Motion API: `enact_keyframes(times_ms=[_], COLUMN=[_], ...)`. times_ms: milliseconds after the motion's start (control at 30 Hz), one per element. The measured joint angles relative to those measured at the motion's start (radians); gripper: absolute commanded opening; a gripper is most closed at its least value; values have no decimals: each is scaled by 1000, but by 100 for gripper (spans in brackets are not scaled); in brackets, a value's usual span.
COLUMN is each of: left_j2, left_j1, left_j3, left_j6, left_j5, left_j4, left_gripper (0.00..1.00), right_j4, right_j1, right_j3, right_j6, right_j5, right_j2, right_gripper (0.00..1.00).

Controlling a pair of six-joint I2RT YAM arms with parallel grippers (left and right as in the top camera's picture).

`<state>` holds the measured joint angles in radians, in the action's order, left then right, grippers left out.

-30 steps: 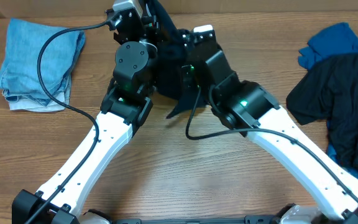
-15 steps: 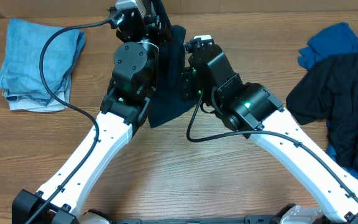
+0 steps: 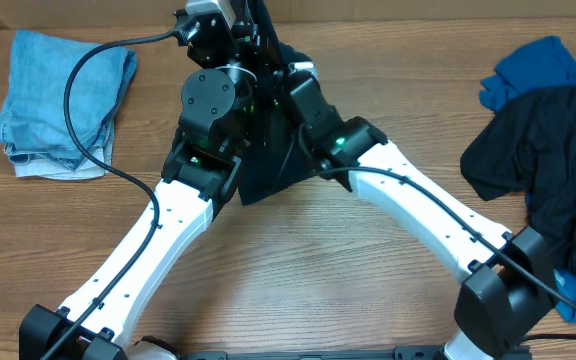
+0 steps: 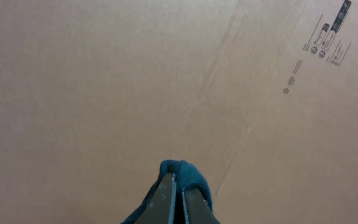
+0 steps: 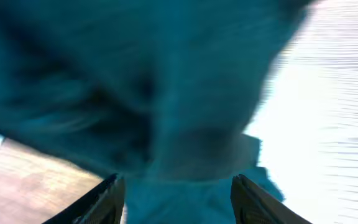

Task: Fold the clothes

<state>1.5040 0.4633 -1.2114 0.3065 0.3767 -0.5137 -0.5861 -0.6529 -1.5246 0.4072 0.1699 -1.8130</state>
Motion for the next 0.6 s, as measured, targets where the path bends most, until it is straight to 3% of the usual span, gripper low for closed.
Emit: enact_keyframes(times_ms=[233,400,533,600], left_j2=[0,0,0,0], left_j1=[0,0,0,0], left_j3=[0,0,0,0], left_j6=[0,0,0,0], left_j5=[0,0,0,0], left_j4=[21,20,16,16], left_gripper=[4,4,4,4], right_j4=[3,53,82,105], right_j1=[121,121,121,121], right_j3=[0,0,0,0], right_j6=[-27,-51,-62,-67], right_j5=[-36,-107,-145,-168], right_j2=[0,0,-1,-15], right_gripper=[62,77,75,68])
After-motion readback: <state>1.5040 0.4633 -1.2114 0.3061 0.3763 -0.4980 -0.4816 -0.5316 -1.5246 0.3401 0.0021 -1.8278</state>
